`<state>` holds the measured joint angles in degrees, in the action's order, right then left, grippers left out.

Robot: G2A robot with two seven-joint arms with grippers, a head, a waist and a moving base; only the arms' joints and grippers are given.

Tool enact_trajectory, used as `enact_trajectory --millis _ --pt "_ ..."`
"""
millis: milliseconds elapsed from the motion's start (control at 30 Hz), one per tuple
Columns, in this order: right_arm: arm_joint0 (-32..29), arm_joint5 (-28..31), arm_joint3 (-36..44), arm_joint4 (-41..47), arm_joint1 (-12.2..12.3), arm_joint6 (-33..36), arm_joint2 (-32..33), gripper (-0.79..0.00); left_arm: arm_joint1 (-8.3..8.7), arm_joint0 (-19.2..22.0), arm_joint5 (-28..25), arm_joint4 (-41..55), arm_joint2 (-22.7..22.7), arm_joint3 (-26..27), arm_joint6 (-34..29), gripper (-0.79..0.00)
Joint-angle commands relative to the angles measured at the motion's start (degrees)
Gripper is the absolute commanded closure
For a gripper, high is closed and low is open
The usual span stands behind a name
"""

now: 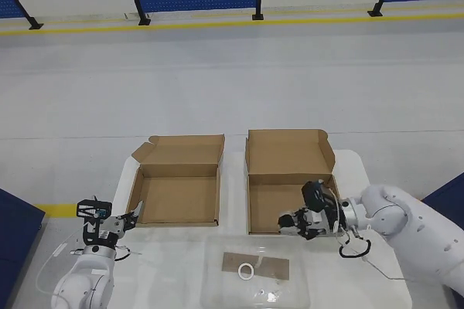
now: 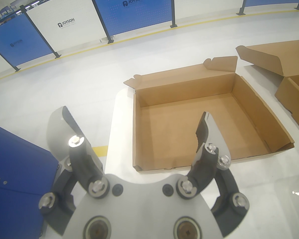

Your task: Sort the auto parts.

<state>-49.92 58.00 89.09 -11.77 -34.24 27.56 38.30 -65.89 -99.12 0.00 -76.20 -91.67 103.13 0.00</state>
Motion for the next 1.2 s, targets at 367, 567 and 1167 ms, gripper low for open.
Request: enact_trajectory --millis 367,567,1167 --pt "-5.4 0.0 6.8 9.1 4.3 -8.2 4.8 0.000 0.00 0.0 0.0 0.0 0.0 0.0 0.0 -0.785" --pt "-5.4 0.0 6.8 9.1 4.3 -8.2 4.8 0.000 0.00 0.0 0.0 0.0 0.0 0.0 0.0 -0.785" --pt "-7.2 0.0 11.9 23.5 3.8 -9.9 6.7 0.000 0.00 0.0 0.0 0.0 0.0 0.0 0.0 -0.785"
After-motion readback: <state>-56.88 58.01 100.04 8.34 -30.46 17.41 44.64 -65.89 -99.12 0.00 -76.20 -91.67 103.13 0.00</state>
